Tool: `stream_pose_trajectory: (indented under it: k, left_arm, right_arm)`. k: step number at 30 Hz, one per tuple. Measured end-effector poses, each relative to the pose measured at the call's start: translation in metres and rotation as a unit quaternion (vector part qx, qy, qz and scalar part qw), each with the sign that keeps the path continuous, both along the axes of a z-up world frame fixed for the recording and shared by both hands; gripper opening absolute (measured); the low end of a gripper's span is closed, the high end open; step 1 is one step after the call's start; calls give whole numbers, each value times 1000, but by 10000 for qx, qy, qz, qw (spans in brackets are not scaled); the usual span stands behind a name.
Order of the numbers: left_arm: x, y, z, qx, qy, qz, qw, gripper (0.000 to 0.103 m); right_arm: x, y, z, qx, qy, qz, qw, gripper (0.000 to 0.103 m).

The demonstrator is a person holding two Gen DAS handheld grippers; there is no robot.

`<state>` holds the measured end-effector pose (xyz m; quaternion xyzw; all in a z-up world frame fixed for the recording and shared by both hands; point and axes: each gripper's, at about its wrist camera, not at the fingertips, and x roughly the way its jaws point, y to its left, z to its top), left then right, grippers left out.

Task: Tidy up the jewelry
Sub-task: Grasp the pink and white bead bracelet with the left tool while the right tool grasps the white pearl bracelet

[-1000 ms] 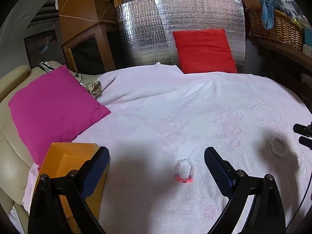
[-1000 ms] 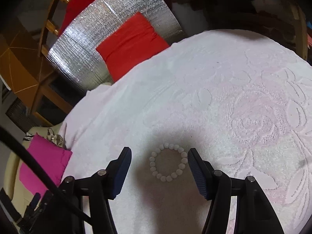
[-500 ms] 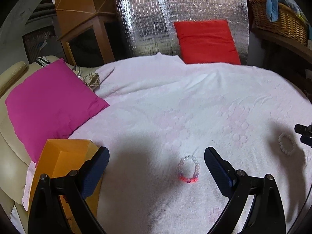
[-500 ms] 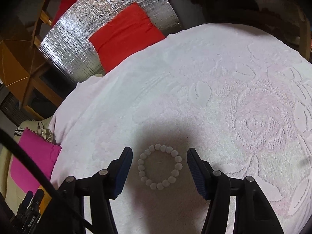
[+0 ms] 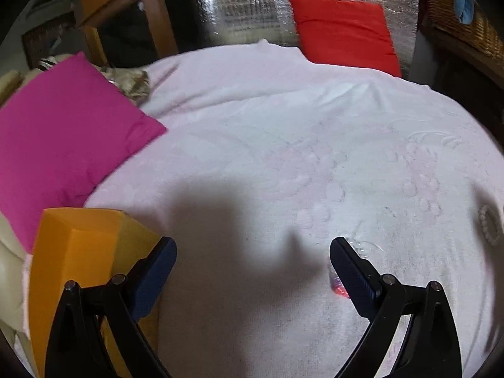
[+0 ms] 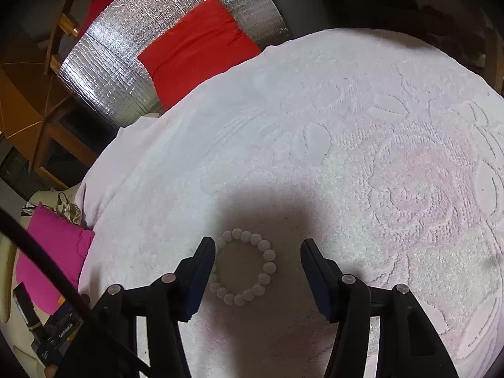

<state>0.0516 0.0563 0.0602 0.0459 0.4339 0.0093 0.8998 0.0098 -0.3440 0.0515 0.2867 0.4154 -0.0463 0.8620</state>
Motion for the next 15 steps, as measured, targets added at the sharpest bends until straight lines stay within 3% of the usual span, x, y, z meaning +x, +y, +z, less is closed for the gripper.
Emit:
stream_pose_trajectory:
  k: [3,6,8,10,15]
  left_arm:
    - [-1,-5,-3,-151,93,-213,9996,98]
    - [-4,-24,-10,31,214,-569,9981,94]
    - [-5,-34,-15,138,286,-727,9968,86]
    - [-5,-39,-21,123,427,-839,9955,68]
    - [-2,-42,-33,-138,699,-983,9926,49]
  right_arm:
    - [0,-1,0,-9,5,30,10000,60]
    - [-1,-2,0,-36,7,45,10000,59]
    - [-3,-4,0,-19,15,28,10000,59]
    - [-3,-4,0,-23,22,15,10000,59]
    - [-1,-3,-2,-40,53,31,10000,58]
